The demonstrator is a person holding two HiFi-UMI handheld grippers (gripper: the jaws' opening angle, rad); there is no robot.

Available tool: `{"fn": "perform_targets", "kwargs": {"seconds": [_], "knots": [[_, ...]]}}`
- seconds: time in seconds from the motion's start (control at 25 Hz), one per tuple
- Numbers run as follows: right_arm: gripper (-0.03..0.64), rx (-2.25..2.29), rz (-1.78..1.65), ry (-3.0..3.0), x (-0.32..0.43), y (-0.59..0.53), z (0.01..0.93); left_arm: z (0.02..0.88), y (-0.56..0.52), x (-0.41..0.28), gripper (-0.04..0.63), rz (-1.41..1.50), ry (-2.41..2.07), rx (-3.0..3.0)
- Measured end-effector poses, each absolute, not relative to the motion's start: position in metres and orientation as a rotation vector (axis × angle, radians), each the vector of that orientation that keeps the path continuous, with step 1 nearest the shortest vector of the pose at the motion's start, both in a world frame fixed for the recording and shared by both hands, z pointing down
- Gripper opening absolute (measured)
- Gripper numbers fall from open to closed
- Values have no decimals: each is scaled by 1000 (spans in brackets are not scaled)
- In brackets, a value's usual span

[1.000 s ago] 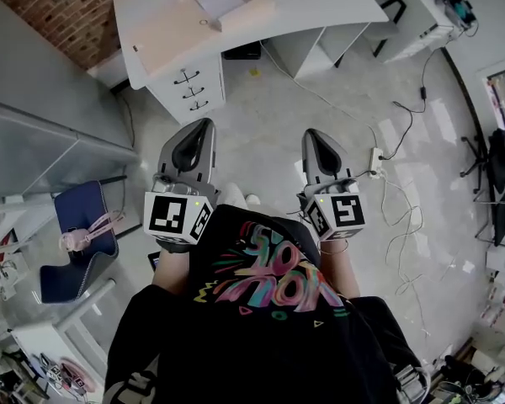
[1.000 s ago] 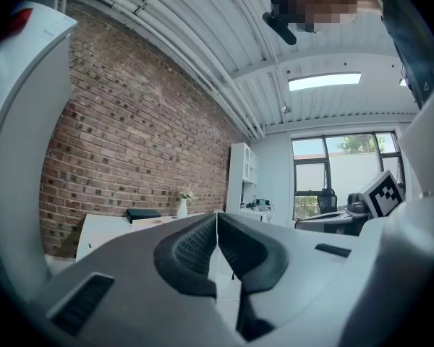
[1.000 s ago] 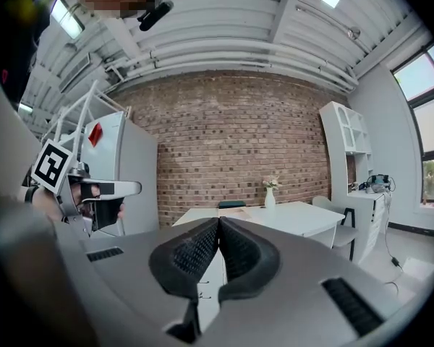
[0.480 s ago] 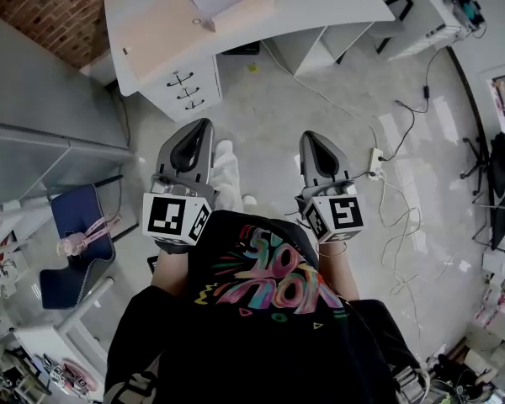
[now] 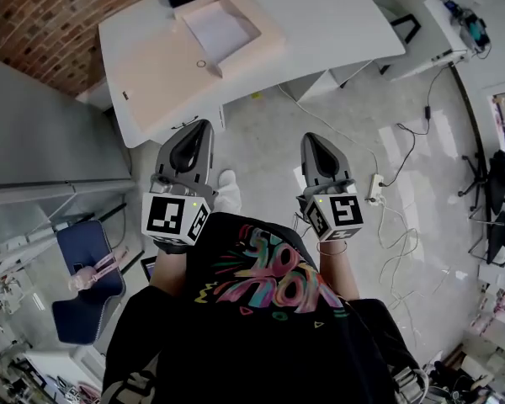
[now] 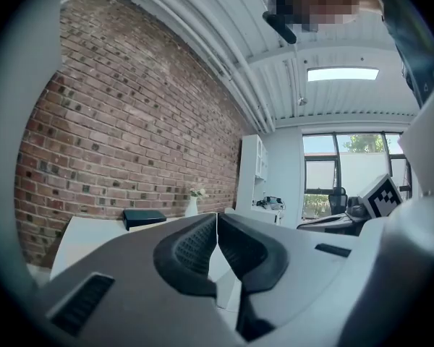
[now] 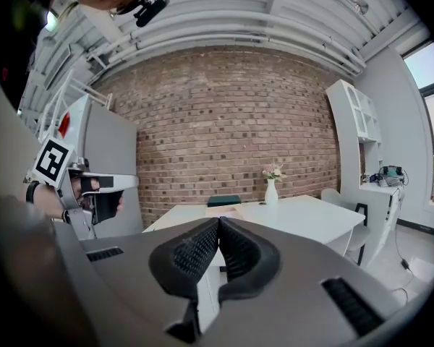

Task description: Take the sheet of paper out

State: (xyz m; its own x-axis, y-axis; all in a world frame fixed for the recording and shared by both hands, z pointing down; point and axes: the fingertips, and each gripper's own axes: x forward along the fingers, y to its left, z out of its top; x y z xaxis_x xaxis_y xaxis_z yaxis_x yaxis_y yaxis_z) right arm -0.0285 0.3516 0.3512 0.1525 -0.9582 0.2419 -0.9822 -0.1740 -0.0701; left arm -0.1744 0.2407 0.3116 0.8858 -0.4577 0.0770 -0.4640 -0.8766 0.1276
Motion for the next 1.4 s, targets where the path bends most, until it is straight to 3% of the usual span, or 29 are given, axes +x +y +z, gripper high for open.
{"fn": "perform_targets", "kwargs": {"seconds": [0.4, 0.92, 1.4], "knots": [[20, 2368, 383, -1875, 4, 243, 359, 315, 122, -140, 26, 82, -644, 2931], [20, 2317, 462, -1883, 21, 186, 387, 345, 69, -126, 26, 140, -685, 2870], [20, 2116, 407, -2080, 129, 74, 378, 340, -18, -50, 26, 121, -992, 2788]]}}
